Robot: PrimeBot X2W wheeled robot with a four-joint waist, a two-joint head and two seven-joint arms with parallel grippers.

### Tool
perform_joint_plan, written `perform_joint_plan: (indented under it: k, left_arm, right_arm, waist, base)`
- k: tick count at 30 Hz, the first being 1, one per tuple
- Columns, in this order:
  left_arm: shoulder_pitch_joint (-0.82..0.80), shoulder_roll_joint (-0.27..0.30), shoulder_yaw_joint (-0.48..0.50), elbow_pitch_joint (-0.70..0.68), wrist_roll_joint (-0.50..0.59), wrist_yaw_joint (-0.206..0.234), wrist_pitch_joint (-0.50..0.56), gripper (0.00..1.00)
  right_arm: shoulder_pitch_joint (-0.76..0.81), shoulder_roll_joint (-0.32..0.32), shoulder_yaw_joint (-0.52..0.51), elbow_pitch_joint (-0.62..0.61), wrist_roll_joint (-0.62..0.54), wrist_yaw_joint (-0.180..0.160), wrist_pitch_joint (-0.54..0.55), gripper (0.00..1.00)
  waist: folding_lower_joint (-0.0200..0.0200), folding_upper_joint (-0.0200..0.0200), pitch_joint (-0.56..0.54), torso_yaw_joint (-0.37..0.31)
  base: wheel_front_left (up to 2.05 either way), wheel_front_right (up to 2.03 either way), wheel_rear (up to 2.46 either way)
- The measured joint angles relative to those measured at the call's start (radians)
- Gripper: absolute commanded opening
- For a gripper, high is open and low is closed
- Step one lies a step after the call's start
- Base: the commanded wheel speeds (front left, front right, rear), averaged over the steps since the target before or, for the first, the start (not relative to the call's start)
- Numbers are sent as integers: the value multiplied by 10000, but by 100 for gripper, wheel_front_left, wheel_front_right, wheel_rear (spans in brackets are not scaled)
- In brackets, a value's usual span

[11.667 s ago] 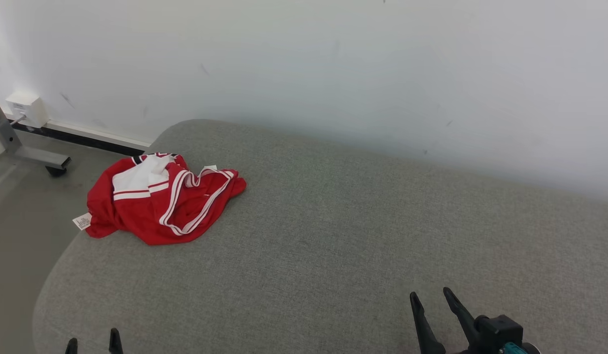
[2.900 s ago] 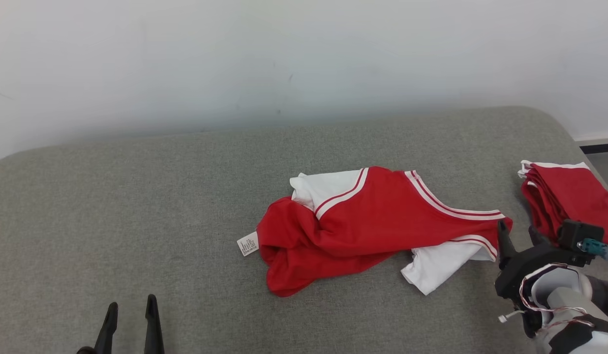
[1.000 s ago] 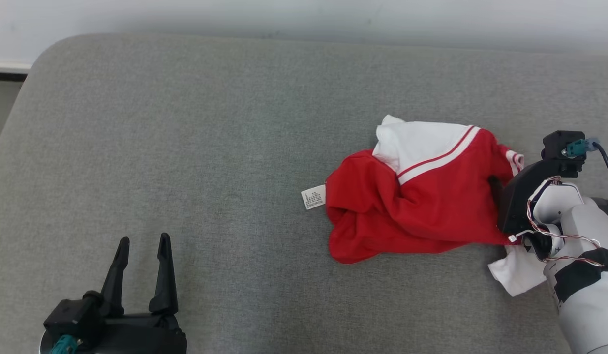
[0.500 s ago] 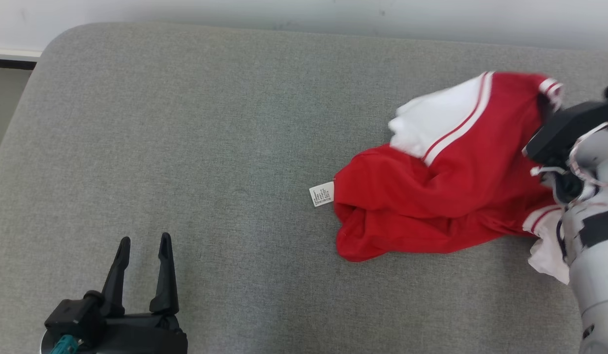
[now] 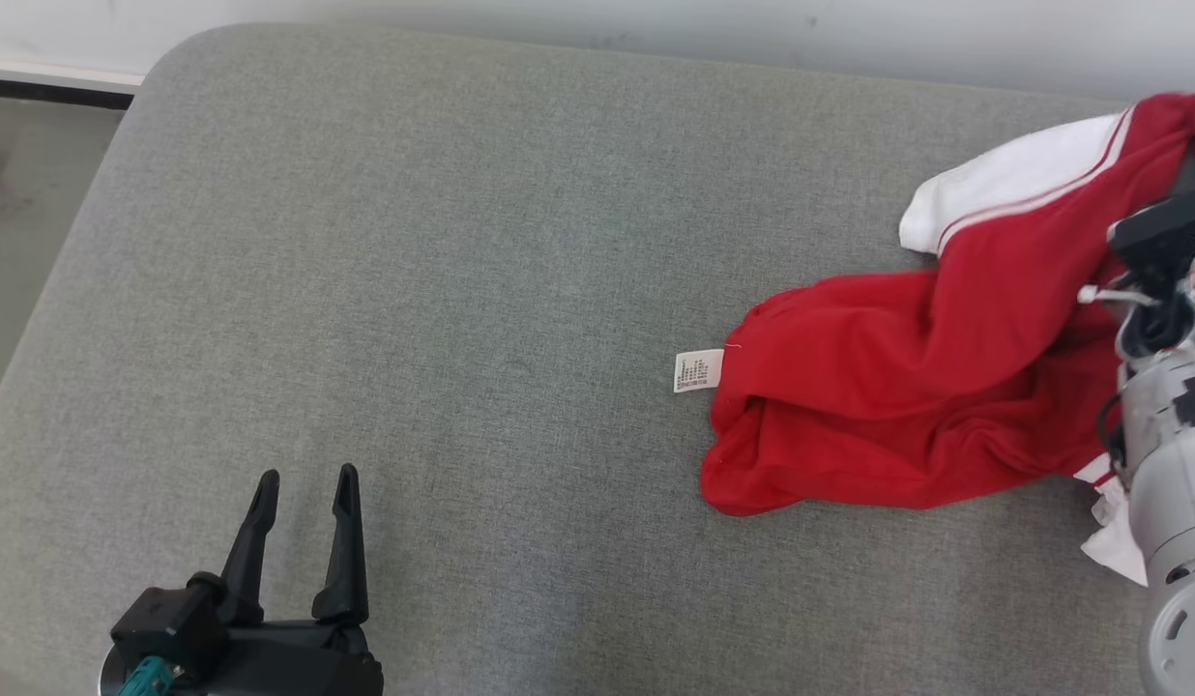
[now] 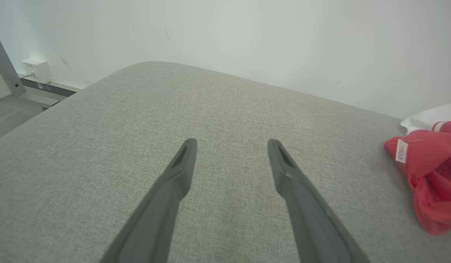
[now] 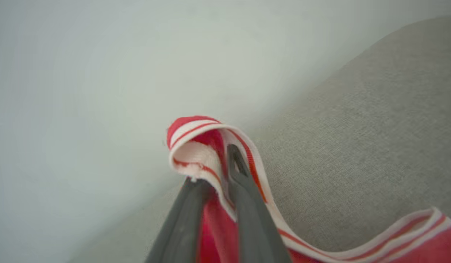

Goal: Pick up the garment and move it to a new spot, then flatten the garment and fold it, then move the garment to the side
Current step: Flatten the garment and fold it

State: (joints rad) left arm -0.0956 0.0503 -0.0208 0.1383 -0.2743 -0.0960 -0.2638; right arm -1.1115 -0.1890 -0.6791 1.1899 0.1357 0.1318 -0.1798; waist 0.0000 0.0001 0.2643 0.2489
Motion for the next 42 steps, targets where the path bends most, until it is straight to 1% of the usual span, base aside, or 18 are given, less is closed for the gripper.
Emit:
perform_joint_plan:
  k: [3,7,9,12,14,16,19,21,23,26,29,32,34,37,42]
  left_arm:
    - [-4,-2,23,58,4,6,0,100]
    - [-3,-2,102,88,23,56,0,100]
    - [5,-4,182,100,81,67,-2,100]
    - [47,-4,336,132,136,75,-2,100]
    - [133,-4,435,157,201,75,-2,100]
    - [253,-6,566,221,244,77,0,100]
    - [400,-2,765,242,280,79,-2,100]
    - [537,-4,869,265,284,84,0,100]
    - [661,-8,959,274,282,125,-2,100]
    - [863,-4,1057,284,278,186,0,100]
    - [1018,-4,1133,293,263,261,0,100]
    - [1218,-4,1202,295,268,297,-2,100]
    - [1318,-4,1227,305,297,297,0,100]
    - [1517,-2,1235,320,387,295,0,100]
    - [1732,-2,1170,295,364,343,0,100]
  right_arm:
    - [60,-2,42,483,-976,0,341,100]
    - [171,-63,591,617,-2240,0,897,100]
    - [255,-67,880,594,-2631,0,878,100]
    - [499,-52,1367,527,-2947,0,535,100]
    - [799,25,1789,479,-3164,0,94,100]
    - [1103,238,2337,357,-3250,0,-393,100]
    - [1614,658,3310,-33,-3200,0,-754,100]
    - [2212,909,4077,-709,-2970,0,-805,100]
    - [3057,1112,4949,-2082,-2349,0,-817,100]
    - [4889,1175,6217,-4278,-1526,2,-836,100]
    - [6729,1026,6934,-6140,-872,2,-834,100]
    - [8077,903,7231,-7612,-581,2,-838,100]
    - [8844,918,7336,-8270,-489,0,-838,100]
    - [9667,1009,7450,-8920,-449,2,-838,100]
    - [10498,1124,7632,-9377,-456,2,-840,100]
  waist:
    - [1,0,-4,-12]
    - [-1,0,-86,-165]
    - [0,-1,-155,-274]
    - [-1,-1,-292,-489]
    - [0,-1,-409,-663]
    - [-1,-1,-536,-857]
    - [-1,-2,-749,-1180]
    - [-1,-1,-916,-1397]
    - [-1,-2,-1090,-1607]
    - [-2,-2,-1367,-1921]
    - [-2,-2,-1661,-2181]
    - [-3,-3,-1961,-2398]
    - [-3,-2,-2151,-2522]
    - [-3,-3,-2403,-2693]
    - [-3,-3,-2703,-2893]
  base:
    - [0,0,0]
    - [0,0,0]
    - [0,0,0]
    - [0,0,0]
    - [0,0,0]
    - [0,0,0]
    - [0,0,0]
    - [0,0,0]
    - [0,0,0]
    - [0,0,0]
    - [0,0,0]
    - [0,0,0]
    - [0,0,0]
    - [0,0,0]
    - [0,0,0]
